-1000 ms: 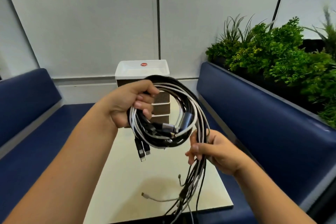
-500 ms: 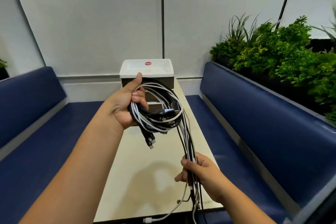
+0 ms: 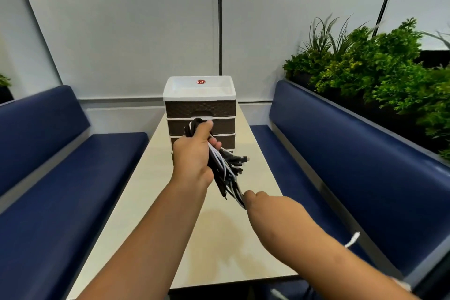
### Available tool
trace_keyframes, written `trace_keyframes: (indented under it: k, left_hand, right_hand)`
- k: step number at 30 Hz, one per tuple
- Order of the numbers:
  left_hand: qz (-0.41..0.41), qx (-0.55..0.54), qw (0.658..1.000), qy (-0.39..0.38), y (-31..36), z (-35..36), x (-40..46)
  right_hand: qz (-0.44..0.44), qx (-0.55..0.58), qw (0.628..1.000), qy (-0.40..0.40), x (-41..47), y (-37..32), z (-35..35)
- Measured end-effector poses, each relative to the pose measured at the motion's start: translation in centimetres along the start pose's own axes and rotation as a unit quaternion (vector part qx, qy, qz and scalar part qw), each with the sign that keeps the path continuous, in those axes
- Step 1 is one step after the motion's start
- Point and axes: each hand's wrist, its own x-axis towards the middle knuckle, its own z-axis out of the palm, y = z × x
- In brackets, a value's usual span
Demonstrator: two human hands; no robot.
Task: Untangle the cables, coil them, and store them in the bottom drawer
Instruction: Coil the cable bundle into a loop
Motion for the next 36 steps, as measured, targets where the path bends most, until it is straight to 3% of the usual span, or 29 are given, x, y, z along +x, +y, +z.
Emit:
trace_keyframes:
  k: [6,11,16,19,23,30,33,36]
  left_hand:
    - [-0.017,0.101,0.985,-0.139,0.6,-0.7,-1.1]
    - [-0.072,0.242,0.923,-0.291,0.7,-1.0,-1.8]
    - [-0.177,0.253,0.875,-0.373,0.6,-1.5,-2.3]
    - [-0.183,0.247,0.861,-0.406,0.3,-1.9,-2.2]
    - [-0.206,0.268,0.843,-0.417,-0.4,-2.6,-2.0]
    - [-0.27,0.157,0.841,-0.441,-1.3,-3.9,-2.0]
    - [-0.266,0.124,0.797,-0.528,-0.9,-4.9,-1.8]
    - [-0.213,0.2,0.761,-0.579,-0.5,-5.2,-2.0]
  right_hand:
    - [-0.162,-0.091,0.982,0.012,0.0,0.9,-3.7]
    - [-0.277,-0.008,0.96,0.042,0.6,2.3,-6.3]
    - [-0.302,0.131,0.942,0.064,1.4,3.5,-7.2]
    - [-0.322,0.162,0.93,0.078,1.9,3.9,-6.7]
    - [-0.299,0.244,0.922,0.038,2.2,4.2,-6.9]
    - [-0.265,0.417,0.869,-0.038,2.7,5.5,-6.8]
    - [-0.248,0.454,0.855,-0.032,2.8,5.5,-6.3]
    - [-0.231,0.478,0.847,-0.037,3.1,5.6,-5.7]
